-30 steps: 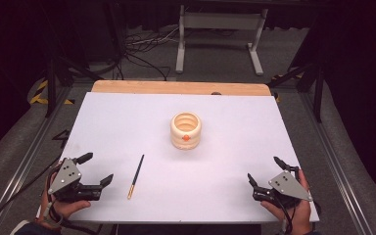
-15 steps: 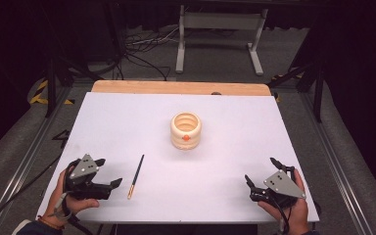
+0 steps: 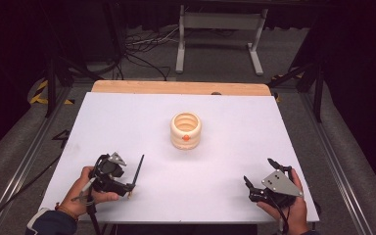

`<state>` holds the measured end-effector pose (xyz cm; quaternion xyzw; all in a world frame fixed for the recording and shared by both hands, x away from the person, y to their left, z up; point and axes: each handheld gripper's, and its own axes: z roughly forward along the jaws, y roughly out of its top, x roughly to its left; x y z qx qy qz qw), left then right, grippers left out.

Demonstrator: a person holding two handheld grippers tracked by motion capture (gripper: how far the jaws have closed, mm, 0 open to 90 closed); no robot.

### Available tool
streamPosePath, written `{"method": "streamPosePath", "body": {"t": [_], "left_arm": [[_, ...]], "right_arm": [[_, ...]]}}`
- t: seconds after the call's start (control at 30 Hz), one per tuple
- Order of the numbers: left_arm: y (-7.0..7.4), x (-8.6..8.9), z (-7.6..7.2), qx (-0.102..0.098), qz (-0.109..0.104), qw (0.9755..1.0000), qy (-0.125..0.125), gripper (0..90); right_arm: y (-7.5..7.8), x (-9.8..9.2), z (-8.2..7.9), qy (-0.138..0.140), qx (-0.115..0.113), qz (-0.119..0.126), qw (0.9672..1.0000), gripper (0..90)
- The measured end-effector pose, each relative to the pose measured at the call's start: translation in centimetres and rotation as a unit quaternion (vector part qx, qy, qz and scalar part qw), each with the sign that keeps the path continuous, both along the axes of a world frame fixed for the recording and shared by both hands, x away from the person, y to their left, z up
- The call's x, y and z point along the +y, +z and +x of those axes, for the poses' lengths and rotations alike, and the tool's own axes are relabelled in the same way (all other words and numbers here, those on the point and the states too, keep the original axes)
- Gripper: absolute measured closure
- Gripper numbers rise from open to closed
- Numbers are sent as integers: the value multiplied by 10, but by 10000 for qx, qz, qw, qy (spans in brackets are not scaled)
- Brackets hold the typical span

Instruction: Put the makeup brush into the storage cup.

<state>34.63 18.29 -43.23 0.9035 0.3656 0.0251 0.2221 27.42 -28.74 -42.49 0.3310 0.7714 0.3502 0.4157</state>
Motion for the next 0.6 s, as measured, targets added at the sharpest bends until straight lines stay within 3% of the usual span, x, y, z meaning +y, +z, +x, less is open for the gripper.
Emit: {"method": "streamPosePath", "body": {"t": [0.07, 0.17, 0.23, 0.3, 0.5, 0.6], "left_arm": [[-2, -5, 3, 124, 149, 9998, -58, 429], [-2, -11, 4, 34, 406, 9992, -49, 526], [-2, -11, 4, 60, 444, 9990, -51, 546], [-1, -14, 4, -63, 682, 9973, -253, 608], [0, -18, 1, -43, 792, 9956, -508, 792], [1, -17, 5, 17, 803, 9951, -573, 831]], "right_arm": [[-1, 0, 1, 5, 48, -17, 10000, 97], [-3, 1, 2, 7, 53, -133, 9999, 97], [-3, 1, 2, 13, 47, -137, 9999, 98], [-2, 1, 1, -27, 5, -172, 9998, 97], [-2, 3, 1, 18, 1, -194, 9998, 97], [-2, 3, 2, 8, 19, -206, 9998, 97]]}}
